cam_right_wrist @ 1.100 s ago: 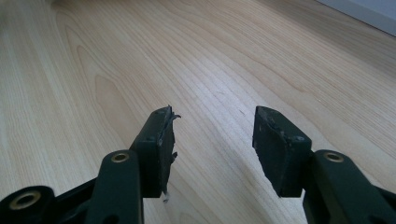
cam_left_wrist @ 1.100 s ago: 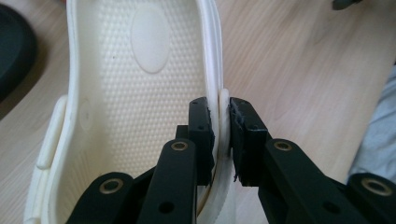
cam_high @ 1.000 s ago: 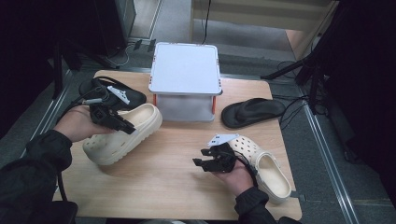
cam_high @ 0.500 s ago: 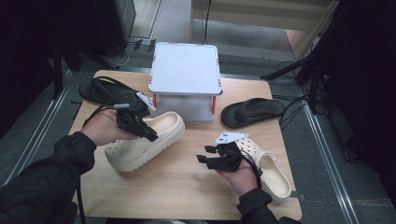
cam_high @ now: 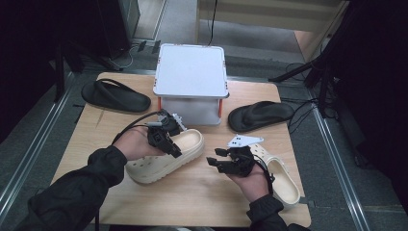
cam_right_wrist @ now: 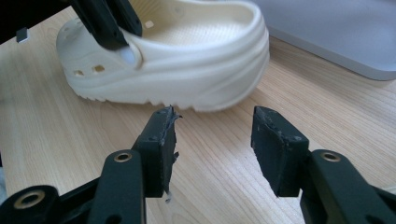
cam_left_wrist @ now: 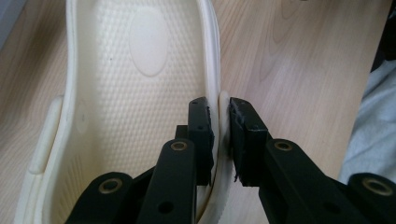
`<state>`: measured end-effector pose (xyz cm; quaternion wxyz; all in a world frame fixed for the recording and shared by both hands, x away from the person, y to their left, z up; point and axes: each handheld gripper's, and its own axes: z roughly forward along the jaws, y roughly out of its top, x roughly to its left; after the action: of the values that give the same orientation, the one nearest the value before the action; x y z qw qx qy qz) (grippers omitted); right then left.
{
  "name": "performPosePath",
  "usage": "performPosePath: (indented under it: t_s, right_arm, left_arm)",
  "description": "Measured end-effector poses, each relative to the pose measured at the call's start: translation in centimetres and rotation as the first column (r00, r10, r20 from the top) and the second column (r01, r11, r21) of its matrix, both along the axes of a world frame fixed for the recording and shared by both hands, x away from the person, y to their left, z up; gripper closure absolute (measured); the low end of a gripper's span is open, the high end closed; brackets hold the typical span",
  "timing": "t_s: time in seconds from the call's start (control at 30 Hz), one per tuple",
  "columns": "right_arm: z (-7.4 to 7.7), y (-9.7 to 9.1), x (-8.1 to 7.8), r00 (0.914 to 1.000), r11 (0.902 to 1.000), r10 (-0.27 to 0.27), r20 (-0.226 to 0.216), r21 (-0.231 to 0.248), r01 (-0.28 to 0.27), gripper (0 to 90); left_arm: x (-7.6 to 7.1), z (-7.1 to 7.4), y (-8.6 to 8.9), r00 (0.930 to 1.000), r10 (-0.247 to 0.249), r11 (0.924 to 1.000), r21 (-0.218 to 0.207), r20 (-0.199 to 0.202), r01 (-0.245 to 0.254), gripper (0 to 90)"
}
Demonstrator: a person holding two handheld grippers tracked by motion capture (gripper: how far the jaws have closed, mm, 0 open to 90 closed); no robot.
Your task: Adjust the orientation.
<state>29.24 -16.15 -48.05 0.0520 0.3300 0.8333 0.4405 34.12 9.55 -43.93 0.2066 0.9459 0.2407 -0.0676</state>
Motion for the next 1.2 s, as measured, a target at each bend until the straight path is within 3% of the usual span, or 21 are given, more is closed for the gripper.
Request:
performPosePath:
  t_s: [0.37,0.53,0.67,0.83,0.97,1.2]
  right_arm:
    - [-0.3,0.1,0.3,1.0,0.9999,-0.004,-0.008,-0.012,0.004,51.4]
    - [-0.3,0.1,0.3,1.0,0.9999,-0.004,-0.008,-0.01,0.003,51.5]
    - [-0.3,0.1,0.3,1.0,0.9999,-0.003,-0.006,-0.011,0.003,51.7]
    - [-0.3,0.0,0.5,0.9999,1.0,-0.005,-0.011,-0.005,0.005,55.1]
    - [-0.3,-0.1,0.8,0.9999,1.0,-0.006,-0.013,-0.006,0.006,60.8]
    - [-0.2,0.1,1.4,0.9998,0.9998,0.002,-0.021,-0.021,-0.002,78.6]
  left_arm:
    - [-0.1,-1.7,-1.4,0.9999,-0.016,0.9998,0.013,0.0,0.016,77.2]
    - [0.1,-1.2,-1.0,0.9999,0.006,0.9998,-0.019,0.011,-0.006,68.7]
    - [-0.1,-0.5,-0.7,0.999,0.032,0.9985,-0.046,0.031,-0.031,67.8]
    - [-0.5,1.4,0.6,0.9961,0.066,0.9929,-0.102,0.059,-0.06,69.8]
    - [-1.4,2.5,2.1,0.9889,0.105,0.9832,-0.16,0.105,-0.088,74.8]
    - [-3.1,2.8,4.7,0.9776,0.16,0.9688,-0.211,0.137,-0.129,83.9]
